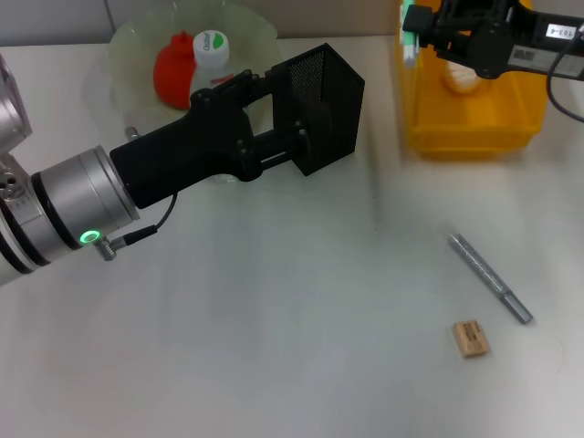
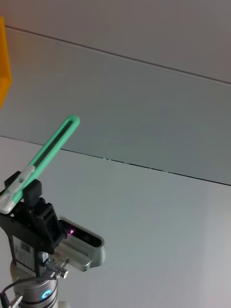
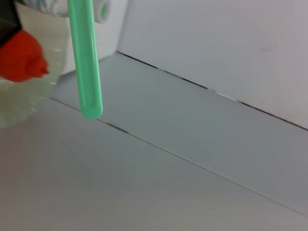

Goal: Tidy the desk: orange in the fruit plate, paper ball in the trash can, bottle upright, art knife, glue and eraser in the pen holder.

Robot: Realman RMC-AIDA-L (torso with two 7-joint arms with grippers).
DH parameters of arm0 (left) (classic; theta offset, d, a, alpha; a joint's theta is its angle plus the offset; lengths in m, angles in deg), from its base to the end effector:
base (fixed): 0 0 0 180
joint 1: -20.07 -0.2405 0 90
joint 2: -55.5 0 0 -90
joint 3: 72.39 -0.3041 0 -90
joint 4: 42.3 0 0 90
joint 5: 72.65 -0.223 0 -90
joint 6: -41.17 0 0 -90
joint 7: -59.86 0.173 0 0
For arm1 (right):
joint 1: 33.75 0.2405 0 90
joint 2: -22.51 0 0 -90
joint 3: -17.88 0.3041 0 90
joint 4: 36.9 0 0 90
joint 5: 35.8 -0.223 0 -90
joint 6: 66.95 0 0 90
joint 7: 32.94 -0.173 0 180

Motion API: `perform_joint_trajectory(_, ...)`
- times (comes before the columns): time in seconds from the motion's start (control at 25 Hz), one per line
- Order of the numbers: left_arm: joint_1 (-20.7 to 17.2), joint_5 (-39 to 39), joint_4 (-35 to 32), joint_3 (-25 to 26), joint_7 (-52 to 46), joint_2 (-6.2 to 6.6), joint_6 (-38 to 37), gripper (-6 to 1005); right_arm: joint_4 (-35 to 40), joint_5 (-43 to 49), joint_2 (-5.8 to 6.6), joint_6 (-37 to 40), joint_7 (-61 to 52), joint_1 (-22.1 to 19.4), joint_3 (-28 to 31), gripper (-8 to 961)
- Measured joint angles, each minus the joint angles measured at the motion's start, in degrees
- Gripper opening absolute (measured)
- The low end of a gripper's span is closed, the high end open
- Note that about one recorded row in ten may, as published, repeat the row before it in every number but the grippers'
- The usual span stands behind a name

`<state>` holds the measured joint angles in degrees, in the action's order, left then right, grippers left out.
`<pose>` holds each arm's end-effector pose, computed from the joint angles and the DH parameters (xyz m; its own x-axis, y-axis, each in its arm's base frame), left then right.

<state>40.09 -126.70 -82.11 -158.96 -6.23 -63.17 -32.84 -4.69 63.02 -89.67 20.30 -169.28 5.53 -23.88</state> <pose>-0.2291 0.3558 -0.0800 0.5782 0.1533 0.8013 0.4485 -0.8802 -0.1552 0.2340 0.4427 0.0108 0.0691 -0.8444 -0.5313 -0.8327 -0.3421 0.4355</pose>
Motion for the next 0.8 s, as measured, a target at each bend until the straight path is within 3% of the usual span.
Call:
perform_joint_trajectory(0.24, 0.27, 0.00, 0.39, 0.00, 0.00, -0.05, 0.30, 769, 2.90, -0.70, -1.54, -3.14, 11.50, -0.58, 0.52, 173)
perform_joint_trajectory(0.36, 0.51, 0.00, 0.83, 0.00, 0.01, -0.11, 0.47, 769, 5.27, -0.72, -1.63, -4.43, 14.13, -0.60, 0.54, 173)
perform_joint_trajectory(0.64, 1.24, 0.00, 1.82, 0.00, 0.01, -0.16, 0.39, 770, 21.15, 1.28, -3.71, -9.36, 22.63, -1.93, -0.95, 173)
perform_joint_trajectory(0.8, 1.56, 0.00, 1.85, 0.00, 0.01, -0.16, 0.30, 770, 26.25, 4.83, -4.78, -11.37, 24.77, -2.31, -1.36, 173)
